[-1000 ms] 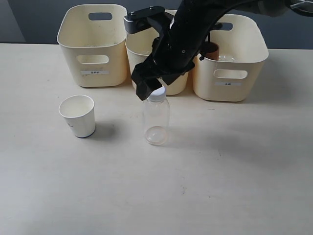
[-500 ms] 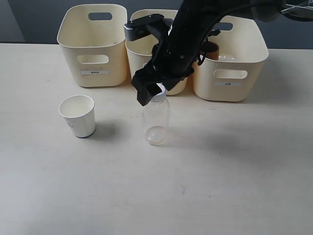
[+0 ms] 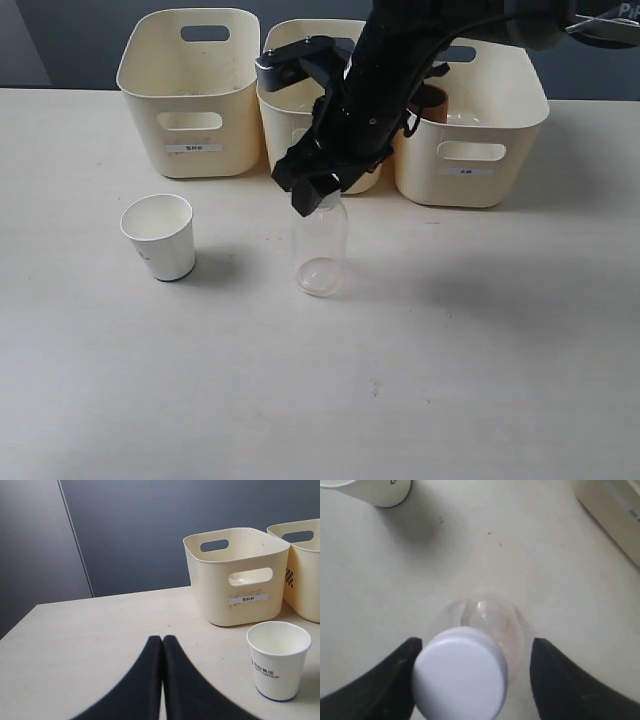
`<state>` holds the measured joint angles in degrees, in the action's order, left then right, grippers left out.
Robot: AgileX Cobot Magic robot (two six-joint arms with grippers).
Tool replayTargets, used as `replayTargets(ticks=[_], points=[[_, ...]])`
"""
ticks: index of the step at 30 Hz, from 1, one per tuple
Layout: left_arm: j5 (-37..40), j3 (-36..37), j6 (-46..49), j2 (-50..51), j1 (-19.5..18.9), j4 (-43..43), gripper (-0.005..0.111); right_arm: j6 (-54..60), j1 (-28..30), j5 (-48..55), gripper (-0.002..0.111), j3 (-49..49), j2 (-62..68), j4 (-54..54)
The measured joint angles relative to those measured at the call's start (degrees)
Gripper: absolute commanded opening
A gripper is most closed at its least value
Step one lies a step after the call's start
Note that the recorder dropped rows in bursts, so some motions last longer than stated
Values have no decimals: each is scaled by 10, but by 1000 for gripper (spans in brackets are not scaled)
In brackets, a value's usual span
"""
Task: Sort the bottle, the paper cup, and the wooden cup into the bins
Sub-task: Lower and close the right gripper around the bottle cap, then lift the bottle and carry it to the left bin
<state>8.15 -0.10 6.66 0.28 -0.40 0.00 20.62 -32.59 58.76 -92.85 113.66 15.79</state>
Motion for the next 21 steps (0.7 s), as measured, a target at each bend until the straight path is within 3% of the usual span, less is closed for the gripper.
replayTargets(ticks=[6, 21], points=[[0, 0, 0, 0, 0, 0, 0, 0, 0, 1, 1, -1, 0, -21], [0, 0, 0, 0, 0, 0, 0, 22, -1, -21, -1, -2, -3, -42]])
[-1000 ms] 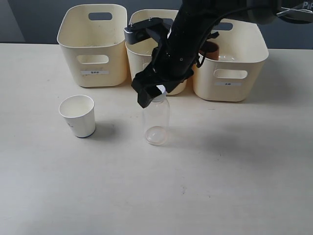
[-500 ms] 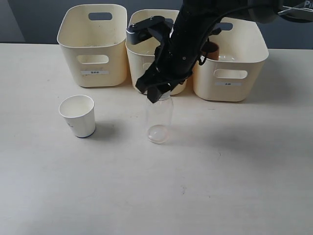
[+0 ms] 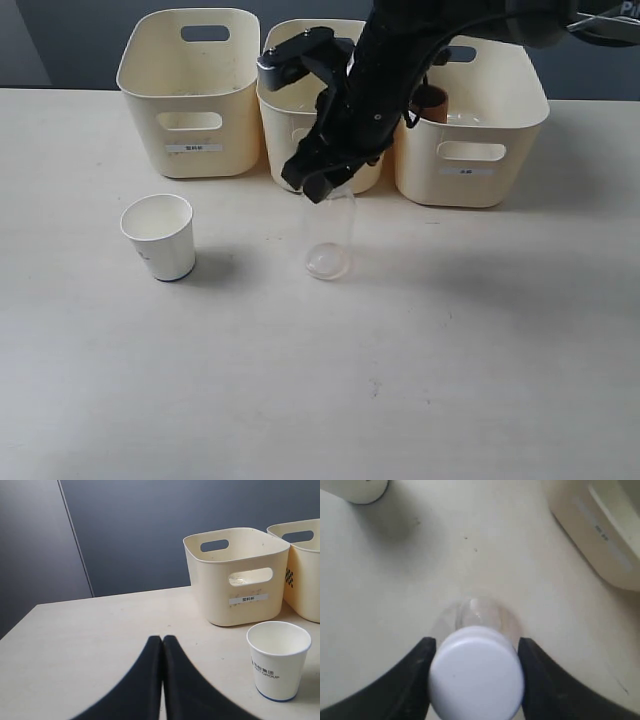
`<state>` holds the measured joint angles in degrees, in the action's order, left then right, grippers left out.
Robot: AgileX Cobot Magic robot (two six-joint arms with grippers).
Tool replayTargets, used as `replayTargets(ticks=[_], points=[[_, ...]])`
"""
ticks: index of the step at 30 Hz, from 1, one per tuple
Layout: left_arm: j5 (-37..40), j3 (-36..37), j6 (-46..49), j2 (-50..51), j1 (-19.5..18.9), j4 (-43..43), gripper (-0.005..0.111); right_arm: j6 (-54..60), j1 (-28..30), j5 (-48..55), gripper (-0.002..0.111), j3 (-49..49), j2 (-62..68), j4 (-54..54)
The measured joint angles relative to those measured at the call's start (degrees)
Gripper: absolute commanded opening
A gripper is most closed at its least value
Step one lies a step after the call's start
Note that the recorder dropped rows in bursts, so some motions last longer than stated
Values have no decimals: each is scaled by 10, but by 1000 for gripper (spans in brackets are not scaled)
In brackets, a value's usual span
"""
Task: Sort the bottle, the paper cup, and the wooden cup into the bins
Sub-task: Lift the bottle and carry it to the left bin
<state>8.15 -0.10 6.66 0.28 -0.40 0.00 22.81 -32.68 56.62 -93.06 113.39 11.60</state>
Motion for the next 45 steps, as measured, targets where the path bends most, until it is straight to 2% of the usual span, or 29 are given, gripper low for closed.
replayTargets(ticks=[7, 12, 21, 27, 36, 45], points=[[0, 0, 0, 0, 0, 0, 0, 29, -3, -48, -1, 0, -47, 19], [0, 0, 0, 0, 0, 0, 0, 45, -26, -104, -1, 0, -90, 20], [0, 0, 0, 0, 0, 0, 0, 74, -103, -256, -1, 0, -126, 17], [0, 0, 0, 0, 0, 0, 0, 76, -126, -381, -1, 0, -116, 12], [0, 0, 0, 0, 0, 0, 0, 73, -129, -562, -1, 0, -29, 11], [0, 0, 0, 0, 0, 0, 0, 72, -81, -539, -1, -77, 65, 65]])
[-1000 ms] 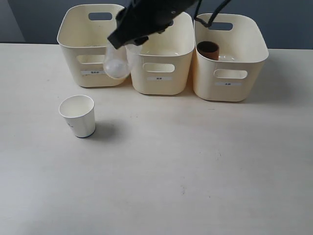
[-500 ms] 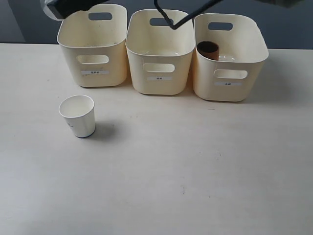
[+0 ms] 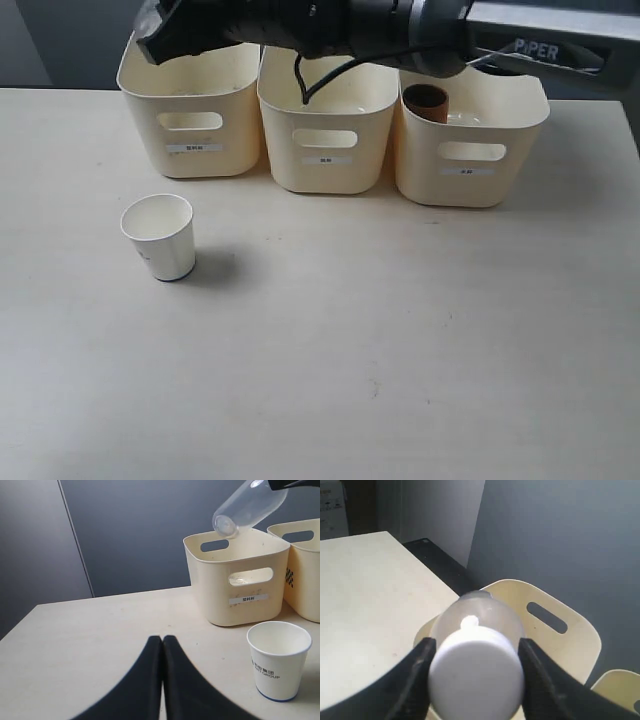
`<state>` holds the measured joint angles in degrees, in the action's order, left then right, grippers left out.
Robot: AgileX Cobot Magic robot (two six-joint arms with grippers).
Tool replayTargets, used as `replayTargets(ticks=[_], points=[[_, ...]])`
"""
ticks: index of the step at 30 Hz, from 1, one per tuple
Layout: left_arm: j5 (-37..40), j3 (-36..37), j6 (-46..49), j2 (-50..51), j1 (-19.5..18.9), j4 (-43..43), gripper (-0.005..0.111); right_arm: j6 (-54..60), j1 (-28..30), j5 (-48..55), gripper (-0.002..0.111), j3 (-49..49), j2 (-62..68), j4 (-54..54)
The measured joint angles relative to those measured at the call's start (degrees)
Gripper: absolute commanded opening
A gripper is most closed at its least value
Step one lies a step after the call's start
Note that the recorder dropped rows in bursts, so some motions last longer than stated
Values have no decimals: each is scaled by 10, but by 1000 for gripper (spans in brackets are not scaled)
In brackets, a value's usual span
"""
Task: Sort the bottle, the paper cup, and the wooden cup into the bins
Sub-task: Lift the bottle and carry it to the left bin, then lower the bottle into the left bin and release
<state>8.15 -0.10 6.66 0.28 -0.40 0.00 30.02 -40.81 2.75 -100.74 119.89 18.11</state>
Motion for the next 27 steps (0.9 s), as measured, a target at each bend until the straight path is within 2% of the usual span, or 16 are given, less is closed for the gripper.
replayTargets(ticks=[8, 27], points=[[0, 0, 0, 0, 0, 0, 0, 0, 10, 52, -1, -10, 23, 1], [0, 0, 0, 0, 0, 0, 0, 0, 11, 74, -1, -14, 42, -23]])
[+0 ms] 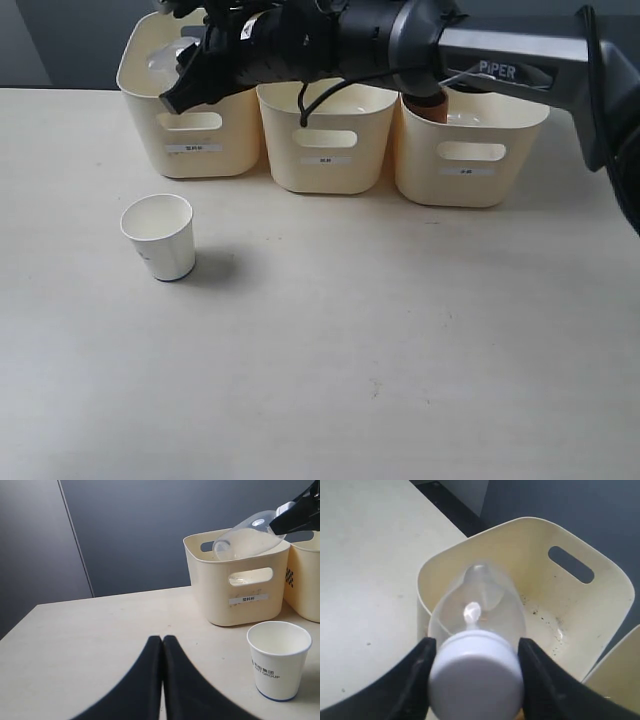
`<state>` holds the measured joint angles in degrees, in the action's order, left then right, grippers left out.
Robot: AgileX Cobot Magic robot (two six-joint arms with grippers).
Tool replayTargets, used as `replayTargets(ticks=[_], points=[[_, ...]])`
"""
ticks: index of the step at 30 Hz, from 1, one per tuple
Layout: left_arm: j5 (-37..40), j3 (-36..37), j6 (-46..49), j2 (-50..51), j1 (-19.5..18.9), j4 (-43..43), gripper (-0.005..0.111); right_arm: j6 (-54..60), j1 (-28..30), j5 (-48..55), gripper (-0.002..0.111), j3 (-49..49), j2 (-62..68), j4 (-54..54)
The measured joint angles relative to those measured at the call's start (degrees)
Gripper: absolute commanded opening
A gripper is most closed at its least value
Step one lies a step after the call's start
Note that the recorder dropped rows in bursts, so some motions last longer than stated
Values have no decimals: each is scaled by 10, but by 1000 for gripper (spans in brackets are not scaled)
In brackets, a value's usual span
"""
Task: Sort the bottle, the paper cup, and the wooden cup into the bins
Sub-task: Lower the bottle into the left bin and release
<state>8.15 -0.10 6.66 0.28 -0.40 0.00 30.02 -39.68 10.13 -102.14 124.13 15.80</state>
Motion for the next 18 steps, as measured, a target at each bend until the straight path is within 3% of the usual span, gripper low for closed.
replayTargets(ticks=[3, 5, 7, 10, 18], points=[[0, 0, 0, 0, 0, 0, 0, 0, 0, 2, 0, -16, 4, -2], [0, 0, 0, 0, 0, 0, 0, 0, 0, 6, 7, -24, 4, -19], [0, 0, 0, 0, 0, 0, 0, 0, 0, 9, 21, -29, 4, -28], [0, 0, 0, 0, 0, 0, 0, 0, 0, 14, 54, -34, 4, -33], [0, 0, 0, 0, 0, 0, 0, 0, 0, 13, 54, -36, 4, -34]])
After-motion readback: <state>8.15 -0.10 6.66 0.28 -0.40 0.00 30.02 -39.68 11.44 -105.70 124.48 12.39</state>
